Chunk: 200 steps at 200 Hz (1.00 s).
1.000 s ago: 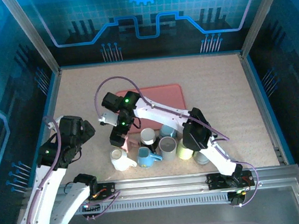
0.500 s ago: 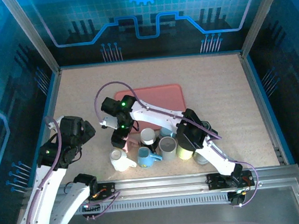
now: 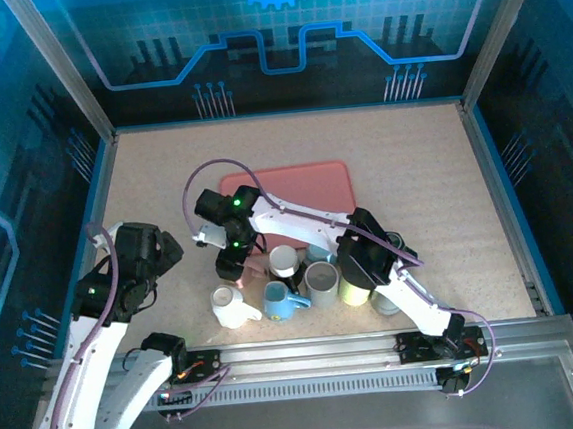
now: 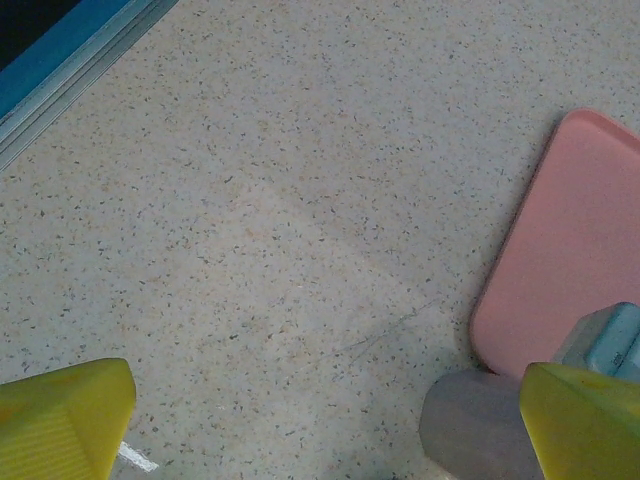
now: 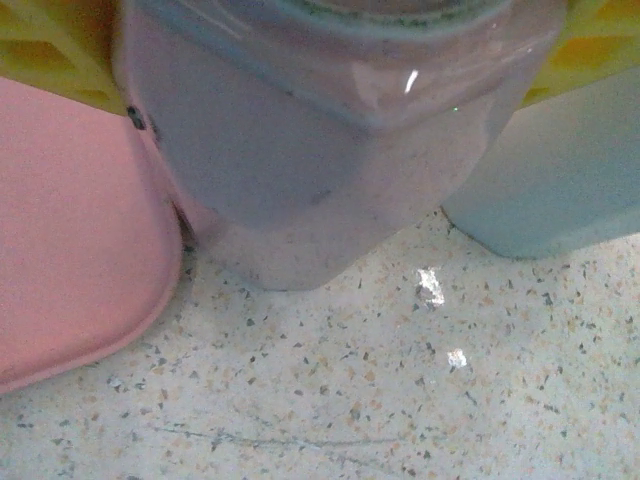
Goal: Turn the mug right side up
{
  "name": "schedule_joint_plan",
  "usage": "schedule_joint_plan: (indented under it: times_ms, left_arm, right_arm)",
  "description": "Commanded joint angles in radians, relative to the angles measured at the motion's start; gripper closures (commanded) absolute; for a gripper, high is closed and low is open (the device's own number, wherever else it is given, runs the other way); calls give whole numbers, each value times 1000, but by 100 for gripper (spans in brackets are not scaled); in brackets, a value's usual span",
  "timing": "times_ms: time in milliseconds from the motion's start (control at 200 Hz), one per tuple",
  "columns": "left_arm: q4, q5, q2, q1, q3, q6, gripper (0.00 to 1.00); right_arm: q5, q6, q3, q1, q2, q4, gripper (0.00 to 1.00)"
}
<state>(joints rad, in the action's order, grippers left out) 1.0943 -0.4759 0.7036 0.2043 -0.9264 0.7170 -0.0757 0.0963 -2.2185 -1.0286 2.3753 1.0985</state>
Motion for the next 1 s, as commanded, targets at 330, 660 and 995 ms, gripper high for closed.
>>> schedule_joint_plan:
  times_ms: [330,660,995]
  left_arm:
    - [-8,-23,1,0,10,12,1]
    - [-58,71,60,-8,-93,-22,2]
    - [-375,723,184,-8,-62,-94,2]
  right_arm:
    - [-69,-126,35,43,-204,-119,57]
    - [-101,-410,260,165,-477,-430,57]
    - [-300,-948,911,448,-886,-1180,62]
